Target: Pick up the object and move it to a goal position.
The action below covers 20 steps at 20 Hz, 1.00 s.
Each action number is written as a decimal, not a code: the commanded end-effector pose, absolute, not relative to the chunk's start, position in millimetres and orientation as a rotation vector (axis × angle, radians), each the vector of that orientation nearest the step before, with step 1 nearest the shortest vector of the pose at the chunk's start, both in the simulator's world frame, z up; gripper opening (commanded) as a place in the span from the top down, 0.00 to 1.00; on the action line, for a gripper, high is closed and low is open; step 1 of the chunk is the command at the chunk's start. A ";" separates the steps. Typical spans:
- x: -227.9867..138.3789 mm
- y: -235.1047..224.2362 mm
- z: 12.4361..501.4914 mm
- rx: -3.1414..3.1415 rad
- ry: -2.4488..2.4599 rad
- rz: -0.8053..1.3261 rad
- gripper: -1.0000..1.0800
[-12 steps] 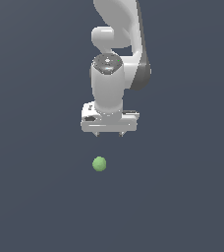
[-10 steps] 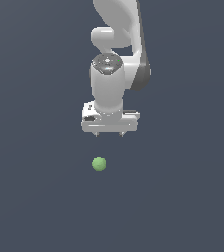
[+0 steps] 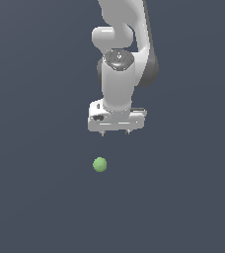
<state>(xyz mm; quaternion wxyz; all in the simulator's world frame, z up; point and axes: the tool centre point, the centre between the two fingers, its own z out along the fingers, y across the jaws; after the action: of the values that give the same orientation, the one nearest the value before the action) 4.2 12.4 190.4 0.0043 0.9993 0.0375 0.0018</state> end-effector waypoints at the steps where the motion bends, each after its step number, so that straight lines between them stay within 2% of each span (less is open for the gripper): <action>1: 4.1 11.6 190.1 3.130 0.117 0.004 0.04; 11: 18.1 1.1 175.1 3.125 0.213 0.002 0.04; 20: 47.1 -25.5 136.3 3.105 0.430 -0.001 0.04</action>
<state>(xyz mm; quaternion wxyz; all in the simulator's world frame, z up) 41.9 -19.8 144.6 0.0040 0.9923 0.1237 0.0001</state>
